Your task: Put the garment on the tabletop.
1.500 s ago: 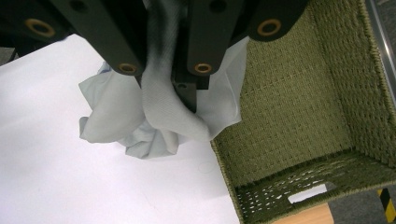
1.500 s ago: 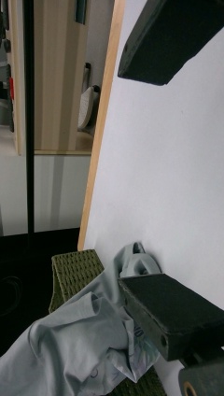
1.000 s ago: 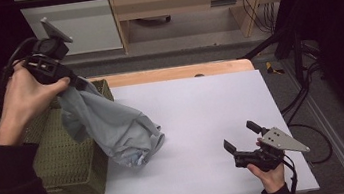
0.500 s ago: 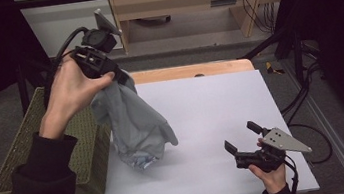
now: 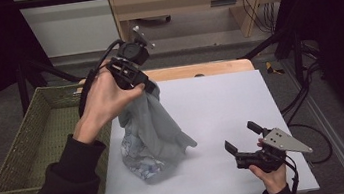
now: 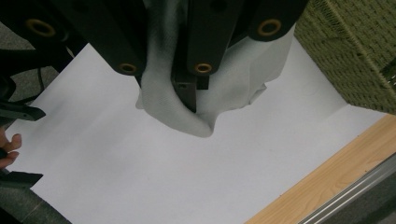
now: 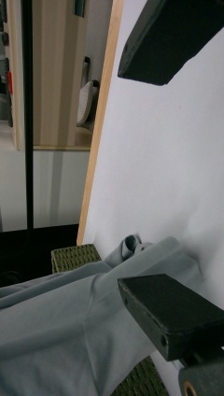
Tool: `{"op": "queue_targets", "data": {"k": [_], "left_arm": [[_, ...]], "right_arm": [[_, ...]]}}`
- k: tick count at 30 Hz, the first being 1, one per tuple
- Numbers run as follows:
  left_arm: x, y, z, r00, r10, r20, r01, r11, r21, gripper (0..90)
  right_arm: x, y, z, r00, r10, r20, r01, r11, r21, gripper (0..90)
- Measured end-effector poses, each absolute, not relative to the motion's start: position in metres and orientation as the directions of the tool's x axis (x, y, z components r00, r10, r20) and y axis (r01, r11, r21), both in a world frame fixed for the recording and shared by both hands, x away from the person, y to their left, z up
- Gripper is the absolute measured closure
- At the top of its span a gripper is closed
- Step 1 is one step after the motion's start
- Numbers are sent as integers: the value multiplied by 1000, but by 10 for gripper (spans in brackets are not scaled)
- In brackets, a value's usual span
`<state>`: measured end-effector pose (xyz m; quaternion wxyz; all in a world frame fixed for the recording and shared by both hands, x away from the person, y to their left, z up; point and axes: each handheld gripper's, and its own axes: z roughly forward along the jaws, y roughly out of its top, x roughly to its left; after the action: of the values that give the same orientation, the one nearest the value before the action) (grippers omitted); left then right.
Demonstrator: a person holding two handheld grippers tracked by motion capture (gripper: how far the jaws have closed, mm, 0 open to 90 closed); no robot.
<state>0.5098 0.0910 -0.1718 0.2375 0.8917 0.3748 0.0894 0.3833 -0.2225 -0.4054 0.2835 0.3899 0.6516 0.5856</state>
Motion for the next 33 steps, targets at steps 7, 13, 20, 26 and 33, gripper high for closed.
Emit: {"op": "queue_targets", "data": {"k": [7, 13, 20, 26, 33], "left_arm": [[515, 82, -203, 719, 694, -48, 614, -601, 511, 869], [519, 76, -232, 732, 678, -62, 605, -606, 516, 868], [525, 73, -265, 745, 662, -80, 599, -611, 518, 866], [530, 68, -299, 736, 665, -127, 630, -603, 490, 863], [537, 65, -336, 728, 672, -136, 651, -614, 446, 857]], "right_arm": [[384, -223, -406, -534, 841, 87, 174, 9, 985, 23], [384, -223, -406, -538, 838, 88, 174, 8, 985, 23], [384, -224, -407, -537, 839, 90, 182, 11, 983, 24], [386, -226, -408, -537, 840, 79, 172, 18, 985, 24], [385, -226, -407, -527, 844, 97, 183, 1, 983, 24]]}}
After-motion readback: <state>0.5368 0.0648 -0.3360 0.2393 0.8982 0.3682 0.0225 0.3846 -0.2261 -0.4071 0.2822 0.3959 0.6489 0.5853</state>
